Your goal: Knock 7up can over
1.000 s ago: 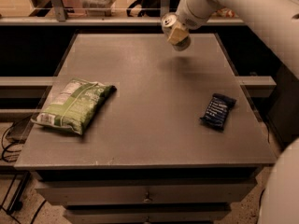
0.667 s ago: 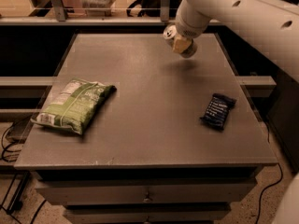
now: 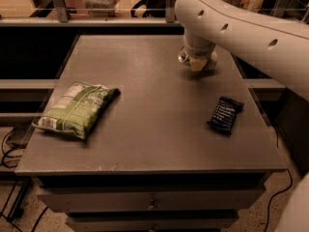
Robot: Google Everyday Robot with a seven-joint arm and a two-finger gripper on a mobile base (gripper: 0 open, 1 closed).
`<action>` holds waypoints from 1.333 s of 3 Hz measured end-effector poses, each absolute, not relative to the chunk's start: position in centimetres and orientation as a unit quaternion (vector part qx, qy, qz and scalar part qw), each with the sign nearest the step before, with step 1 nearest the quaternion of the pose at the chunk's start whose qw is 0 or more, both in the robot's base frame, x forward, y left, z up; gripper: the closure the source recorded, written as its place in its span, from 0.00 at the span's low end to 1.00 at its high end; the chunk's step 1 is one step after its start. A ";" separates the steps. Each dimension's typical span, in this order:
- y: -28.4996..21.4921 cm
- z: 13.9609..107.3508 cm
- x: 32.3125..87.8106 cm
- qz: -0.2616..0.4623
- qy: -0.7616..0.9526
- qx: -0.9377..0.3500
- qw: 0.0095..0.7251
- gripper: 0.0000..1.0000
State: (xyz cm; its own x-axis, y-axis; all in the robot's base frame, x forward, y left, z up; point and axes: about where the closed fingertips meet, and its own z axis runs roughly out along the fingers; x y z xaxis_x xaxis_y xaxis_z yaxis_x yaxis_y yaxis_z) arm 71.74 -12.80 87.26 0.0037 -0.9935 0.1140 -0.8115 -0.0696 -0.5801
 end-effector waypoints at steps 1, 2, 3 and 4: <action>-12.4 86.1 70.6 -0.214 0.654 -0.706 0.167 0.12; -12.0 85.6 69.3 -0.144 0.647 -0.728 0.175 0.00; -10.2 86.2 68.6 -0.109 0.643 -0.733 0.196 0.00; -10.2 86.0 68.6 -0.108 0.644 -0.732 0.195 0.00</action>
Offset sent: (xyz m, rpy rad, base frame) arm -0.0633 0.0473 -0.0020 0.4314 0.3557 0.2503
